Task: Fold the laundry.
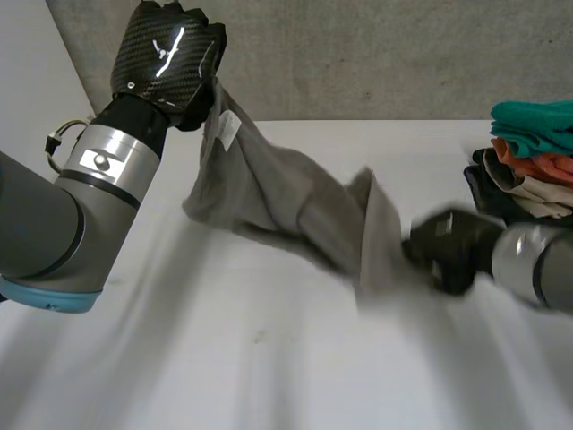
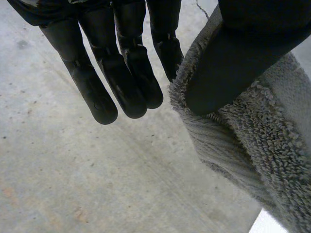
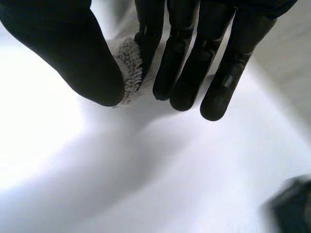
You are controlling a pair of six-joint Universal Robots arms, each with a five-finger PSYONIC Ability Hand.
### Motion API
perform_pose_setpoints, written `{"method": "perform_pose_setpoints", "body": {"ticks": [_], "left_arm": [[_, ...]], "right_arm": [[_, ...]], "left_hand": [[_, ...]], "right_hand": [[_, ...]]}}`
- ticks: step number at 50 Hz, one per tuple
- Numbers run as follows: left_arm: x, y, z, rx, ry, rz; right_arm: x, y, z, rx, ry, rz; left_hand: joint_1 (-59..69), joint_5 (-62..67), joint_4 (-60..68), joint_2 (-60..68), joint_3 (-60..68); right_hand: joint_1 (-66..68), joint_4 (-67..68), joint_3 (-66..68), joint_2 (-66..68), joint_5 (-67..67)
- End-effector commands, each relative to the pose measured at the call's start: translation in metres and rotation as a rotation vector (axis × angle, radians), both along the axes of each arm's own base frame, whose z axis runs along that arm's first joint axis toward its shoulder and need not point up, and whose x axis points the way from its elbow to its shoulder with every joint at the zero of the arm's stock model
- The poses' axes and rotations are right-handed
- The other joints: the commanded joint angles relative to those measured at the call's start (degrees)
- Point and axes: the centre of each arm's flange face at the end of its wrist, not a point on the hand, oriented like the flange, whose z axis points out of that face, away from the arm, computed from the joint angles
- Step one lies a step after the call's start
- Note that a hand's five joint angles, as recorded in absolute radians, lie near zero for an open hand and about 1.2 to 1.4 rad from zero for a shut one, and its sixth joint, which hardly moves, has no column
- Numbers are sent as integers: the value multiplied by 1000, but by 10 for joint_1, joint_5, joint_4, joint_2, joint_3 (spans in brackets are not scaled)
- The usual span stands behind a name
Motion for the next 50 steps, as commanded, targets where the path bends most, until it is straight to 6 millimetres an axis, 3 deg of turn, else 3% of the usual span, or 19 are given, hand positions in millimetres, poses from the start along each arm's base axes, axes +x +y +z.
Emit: {"method": "perform_pose_setpoints", "body": {"ticks": [1,2,3,8,14,19,21,27,35,37,38,40,45,46,48,50], "left_arm": [[4,5,5,-10,-7,-9],[5,5,5,-12,-9,-13],[5,7,5,-11,-12,-20],[4,19,9,-22,-24,-80],[3,38,35,-74,19,-174],[7,49,54,-98,63,-218],[7,55,60,-109,73,-243],[10,68,69,-135,74,-279],[9,76,74,-154,71,-303],[9,76,74,-155,70,-302],[9,75,75,-157,71,-302],[8,73,74,-158,70,-302],[11,65,77,-172,72,-281],[11,61,77,-173,70,-273],[15,45,79,-184,68,-237],[19,32,84,-201,73,-209]], "right_arm": [[-20,50,-18,154,260,180],[-20,45,-13,111,243,160],[-20,43,-10,85,231,150],[-11,7,18,-136,41,22],[2,-23,43,-242,-170,-33],[24,-71,22,-187,-262,27],[34,-79,11,-156,-284,71],[82,-93,-38,-12,-395,230],[117,-94,-99,110,-421,273],[119,-98,-103,92,-418,266],[120,-109,-98,30,-422,234],[120,-121,-90,-55,-422,177],[108,-150,-40,-344,-449,-40],[105,-153,-17,-429,-484,-62],[101,-154,4,-504,-522,-62],[96,-149,41,-614,-573,-62]], "left_hand": [[144,141,113,115,118],[144,141,113,115,118],[144,141,113,115,118],[144,141,113,115,118],[144,141,113,115,118],[144,141,113,115,118],[144,141,113,115,118],[144,141,113,115,118],[144,141,113,115,118],[144,141,113,115,118],[144,141,113,115,118],[144,141,113,115,118],[144,141,113,115,118],[144,141,113,115,118],[144,141,113,115,118],[144,141,113,115,118]], "right_hand": [[-162,-275,-275,-269,-264],[-417,-530,-530,-524,-519],[-466,-579,-579,-573,-568],[-466,-579,-579,-573,-568],[-466,-579,-579,-573,-568],[-466,-579,-579,-573,-568],[-466,-579,-579,-573,-568],[-466,-579,-579,-573,-568],[-466,-579,-579,-573,-568],[-262,-374,-374,-368,-363],[34,-78,-78,-72,-67],[233,120,121,127,131],[234,121,121,127,132],[234,121,121,127,132],[234,121,121,127,132],[234,121,121,127,132]]}}
